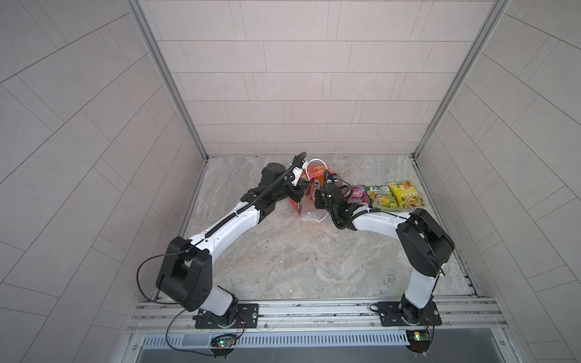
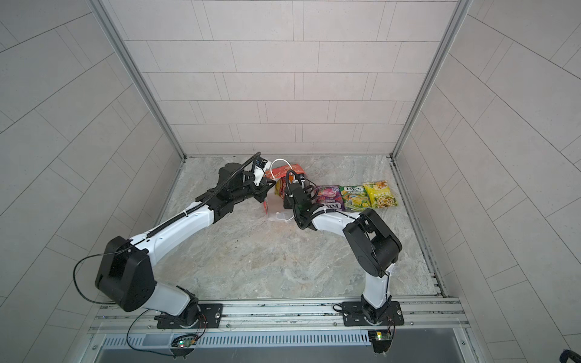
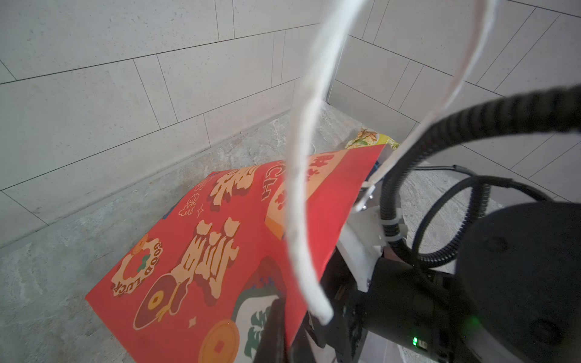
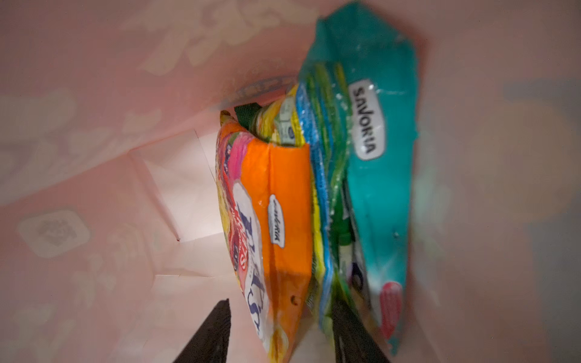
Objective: Take the snacks out of the paper bag
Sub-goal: Pick up the snack from the paper bag.
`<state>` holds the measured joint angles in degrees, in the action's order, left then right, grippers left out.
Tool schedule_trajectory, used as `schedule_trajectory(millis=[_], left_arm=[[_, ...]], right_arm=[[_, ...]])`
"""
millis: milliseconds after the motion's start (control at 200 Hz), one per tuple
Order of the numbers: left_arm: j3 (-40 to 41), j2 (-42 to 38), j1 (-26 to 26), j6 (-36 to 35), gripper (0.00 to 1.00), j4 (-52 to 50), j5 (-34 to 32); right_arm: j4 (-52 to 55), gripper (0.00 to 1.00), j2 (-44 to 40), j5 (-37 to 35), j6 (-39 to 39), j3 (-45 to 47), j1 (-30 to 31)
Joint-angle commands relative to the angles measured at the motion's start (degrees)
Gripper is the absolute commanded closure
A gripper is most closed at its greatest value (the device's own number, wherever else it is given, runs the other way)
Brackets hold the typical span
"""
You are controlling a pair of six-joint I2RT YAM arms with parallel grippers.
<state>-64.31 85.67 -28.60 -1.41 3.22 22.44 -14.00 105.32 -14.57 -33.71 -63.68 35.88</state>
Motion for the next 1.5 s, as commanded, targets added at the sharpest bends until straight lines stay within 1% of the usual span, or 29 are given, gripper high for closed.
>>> schedule_trajectory(millis=[0, 140, 275, 355, 555, 700, 996, 1086, 1161, 1266, 1321, 1496], left_arm=[[0.0, 0.2, -0.8, 0.4, 1.00, 2.2, 2.5], [0.0, 0.5, -1.1, 0.4, 1.00, 2.4, 2.8], [0.0, 0.7, -1.1, 0.4, 1.00, 2.6, 2.8], [0.2, 0.7, -1.1, 0.2, 1.00, 2.8, 2.5], [1.0, 0.8, -1.1, -0.1, 1.00, 3.6, 1.1], [1.1, 1.3, -1.1, -0.3, 1.00, 3.8, 0.2], [0.8, 2.9, -1.1, -0.7, 1.00, 3.7, -0.6], [0.7, 3.1, -1.1, -1.0, 1.00, 3.5, -0.8], [0.8, 3.2, -1.1, -1.0, 1.00, 3.5, -1.1], [0.7, 3.5, -1.1, -0.9, 1.00, 3.5, -0.9], [0.7, 3.5, -1.1, -0.9, 1.00, 3.5, -0.9], [0.6, 3.5, -1.1, -1.0, 1.00, 3.3, -0.9]], right_arm=[[-0.2, 0.49, 2.6, 0.9, -1.0, -2.3, -1.0], [-0.7, 0.57, 4.6, 1.1, -1.1, -3.7, -1.0], [-0.6, 0.69, 6.3, 1.1, -1.2, -4.9, -1.1], [-0.4, 0.80, 6.6, 1.1, -1.2, -5.2, -1.2], [-0.6, 0.93, 5.6, 2.0, -0.3, -5.0, -1.2], [-0.2, 0.95, 2.8, 3.1, 0.6, -4.1, -1.2], [1.7, 0.95, -5.1, 6.7, 2.5, -0.7, -1.2], [2.8, 0.93, -7.3, 8.1, 3.4, 0.3, -1.2], [3.4, 0.95, -9.1, 9.4, 3.8, 1.1, -1.2], [3.8, 0.93, -11.8, 11.8, 3.8, 2.3, -1.2], [4.2, 0.90, -13.5, 11.7, 4.1, 3.2, -0.9], [6.2, 0.91, -16.6, 13.6, 4.5, 4.5, -0.9]])
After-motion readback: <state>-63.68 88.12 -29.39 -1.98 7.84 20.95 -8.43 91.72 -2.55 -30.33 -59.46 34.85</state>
